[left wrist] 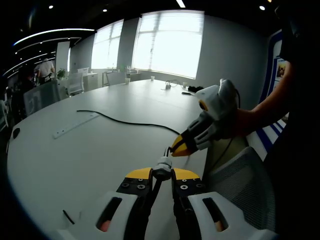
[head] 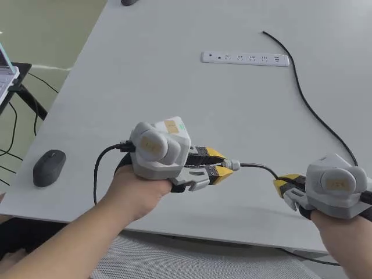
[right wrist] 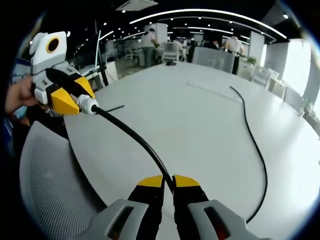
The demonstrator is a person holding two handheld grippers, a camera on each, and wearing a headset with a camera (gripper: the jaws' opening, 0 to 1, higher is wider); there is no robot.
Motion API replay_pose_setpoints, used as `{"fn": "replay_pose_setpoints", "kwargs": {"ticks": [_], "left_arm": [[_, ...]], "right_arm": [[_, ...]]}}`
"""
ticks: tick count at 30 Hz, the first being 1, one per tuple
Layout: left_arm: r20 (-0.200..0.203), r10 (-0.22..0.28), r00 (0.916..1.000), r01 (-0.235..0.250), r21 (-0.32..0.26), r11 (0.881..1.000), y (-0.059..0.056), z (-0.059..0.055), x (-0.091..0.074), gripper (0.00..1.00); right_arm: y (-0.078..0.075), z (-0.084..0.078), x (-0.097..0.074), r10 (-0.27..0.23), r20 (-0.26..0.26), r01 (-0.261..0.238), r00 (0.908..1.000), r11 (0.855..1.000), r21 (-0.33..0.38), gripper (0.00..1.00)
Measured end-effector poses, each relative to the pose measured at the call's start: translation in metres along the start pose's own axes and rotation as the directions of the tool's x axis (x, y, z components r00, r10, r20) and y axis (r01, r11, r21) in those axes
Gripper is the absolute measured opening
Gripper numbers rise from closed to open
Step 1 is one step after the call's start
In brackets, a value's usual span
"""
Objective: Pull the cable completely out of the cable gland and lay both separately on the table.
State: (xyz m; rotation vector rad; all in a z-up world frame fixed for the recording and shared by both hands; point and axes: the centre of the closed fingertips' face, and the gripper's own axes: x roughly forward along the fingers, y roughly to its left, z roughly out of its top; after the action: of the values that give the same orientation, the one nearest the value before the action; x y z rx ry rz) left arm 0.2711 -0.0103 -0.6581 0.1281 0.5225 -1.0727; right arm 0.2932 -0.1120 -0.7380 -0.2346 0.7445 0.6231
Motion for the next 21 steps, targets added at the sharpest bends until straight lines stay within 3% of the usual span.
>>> {"fn": "replay_pose_setpoints", "kwargs": {"ticks": [5, 11, 16, 19, 21], "left_arm": [[0.004, 0.006, 1.0000, -0.006, -0.004, 1.000, 0.001, 0.001, -0.001, 0.15], [0.003, 0.007, 1.0000, -0.007, -0.010, 1.000, 0.003, 0.002, 0.000, 0.15], [0.003, 0.006, 1.0000, -0.006, -0.010, 1.000, 0.004, 0.002, 0.000, 0.15], [0.004, 0.005, 1.0000, -0.005, -0.011, 1.000, 0.004, 0.003, 0.000, 0.15], [0.003, 0.005, 1.0000, -0.005, -0.012, 1.000, 0.004, 0.002, 0.000, 0.15]], "right_arm": [[0.001, 0.002, -0.003, -0.010, 0.001, 0.010, 0.9999, 0.997, -0.075, 0.01], [0.004, 0.006, -0.008, -0.002, 0.008, 0.003, 1.0000, 0.995, -0.095, 0.02], [0.013, 0.015, -0.017, 0.022, 0.027, -0.018, 0.9994, 0.989, -0.144, 0.10], [0.026, 0.024, -0.019, 0.064, 0.035, -0.054, 0.9973, 0.973, -0.225, 0.13], [0.031, 0.033, -0.022, 0.059, 0.045, -0.043, 0.9972, 0.954, -0.296, 0.16]]}}
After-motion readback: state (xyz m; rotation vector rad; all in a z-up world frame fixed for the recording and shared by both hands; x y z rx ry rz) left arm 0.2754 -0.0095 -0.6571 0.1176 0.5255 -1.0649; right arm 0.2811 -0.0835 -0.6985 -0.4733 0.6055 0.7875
